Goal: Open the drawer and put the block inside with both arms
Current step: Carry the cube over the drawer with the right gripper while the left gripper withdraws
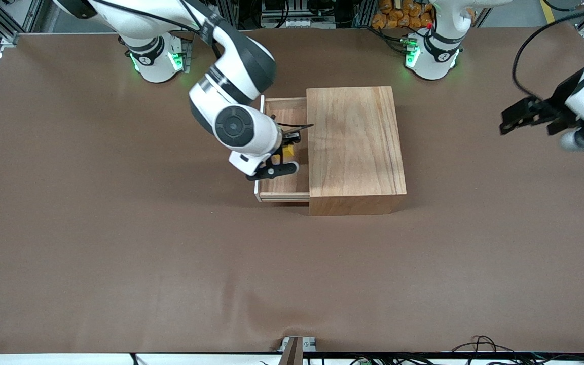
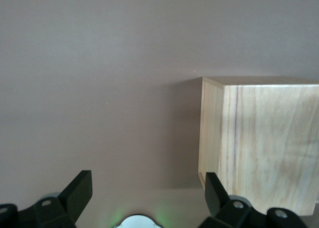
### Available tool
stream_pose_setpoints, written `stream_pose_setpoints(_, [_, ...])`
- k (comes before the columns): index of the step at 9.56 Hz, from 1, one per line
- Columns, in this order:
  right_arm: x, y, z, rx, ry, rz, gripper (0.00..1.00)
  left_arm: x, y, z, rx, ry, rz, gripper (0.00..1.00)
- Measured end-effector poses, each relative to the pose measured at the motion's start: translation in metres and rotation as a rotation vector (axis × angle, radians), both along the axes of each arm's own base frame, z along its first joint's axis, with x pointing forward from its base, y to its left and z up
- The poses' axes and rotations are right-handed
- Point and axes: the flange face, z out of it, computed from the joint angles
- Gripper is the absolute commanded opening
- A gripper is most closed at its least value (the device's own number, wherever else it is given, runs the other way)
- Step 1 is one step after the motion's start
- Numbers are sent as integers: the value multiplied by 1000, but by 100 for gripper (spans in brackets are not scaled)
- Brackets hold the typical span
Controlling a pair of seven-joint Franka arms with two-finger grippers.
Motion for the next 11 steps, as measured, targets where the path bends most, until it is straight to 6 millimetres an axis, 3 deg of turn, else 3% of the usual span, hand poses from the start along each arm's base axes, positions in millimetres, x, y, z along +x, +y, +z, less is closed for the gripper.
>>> stream_pose_setpoints(2, [-10,11,-29,-24,5,-12,0,-17,21,9,5,12,18,100])
stream_pose_setpoints(5, [-17,8,-51,-74,12,1,0,-29,50,-2,5,21,59,100])
stream_pose_setpoints(6, [-18,7,-57,-88,17,-4,24,-28,55,-5,21,-2,61,100])
stream_pose_setpoints(7, [-20,6,-63,-103,23,-15,86,-27,58,-9,37,-20,52,100])
stream_pose_setpoints(8, [-20,6,-66,-113,29,-31,100,-30,58,-15,41,-19,51,100])
stream_pose_setpoints(11, [-18,7,-63,-123,22,-68,100,-29,63,-15,40,-46,35,100])
